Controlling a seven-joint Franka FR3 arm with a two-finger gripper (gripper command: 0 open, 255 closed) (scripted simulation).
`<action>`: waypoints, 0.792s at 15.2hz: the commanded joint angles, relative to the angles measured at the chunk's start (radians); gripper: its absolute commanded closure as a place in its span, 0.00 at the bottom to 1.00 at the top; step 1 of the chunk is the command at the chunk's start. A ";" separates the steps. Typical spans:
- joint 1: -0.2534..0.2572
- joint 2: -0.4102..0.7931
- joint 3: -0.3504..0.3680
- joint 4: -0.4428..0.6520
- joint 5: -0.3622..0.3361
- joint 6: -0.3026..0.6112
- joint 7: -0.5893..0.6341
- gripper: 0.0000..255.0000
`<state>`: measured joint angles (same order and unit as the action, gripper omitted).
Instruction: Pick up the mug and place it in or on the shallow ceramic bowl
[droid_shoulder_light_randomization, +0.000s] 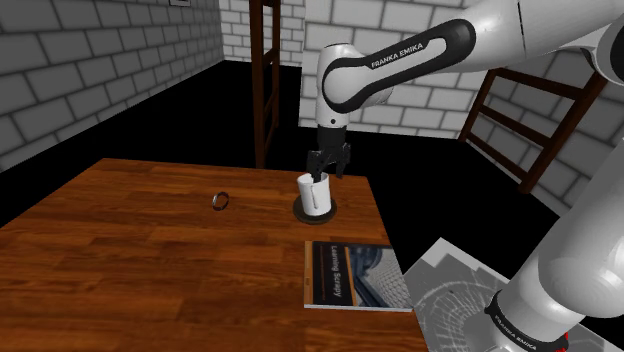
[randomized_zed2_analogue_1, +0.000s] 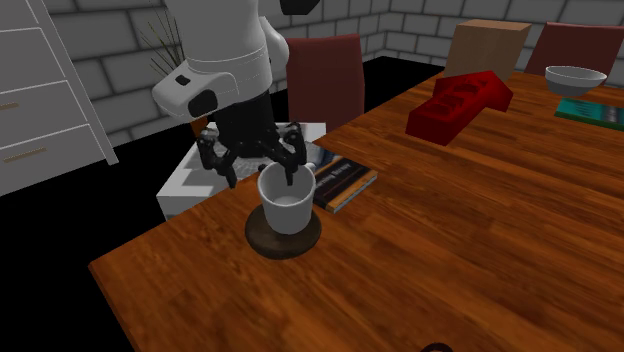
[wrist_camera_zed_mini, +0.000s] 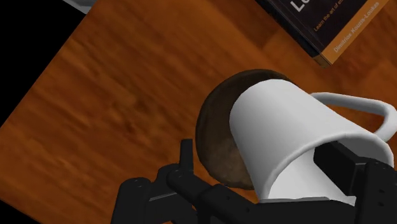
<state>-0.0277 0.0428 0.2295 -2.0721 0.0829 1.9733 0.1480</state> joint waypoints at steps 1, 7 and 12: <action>-0.002 -0.007 -0.001 0.026 0.000 -0.033 -0.001 0.00; -0.006 -0.020 -0.005 0.106 0.000 -0.126 -0.001 0.00; -0.005 -0.020 -0.005 0.106 0.000 -0.126 -0.001 0.00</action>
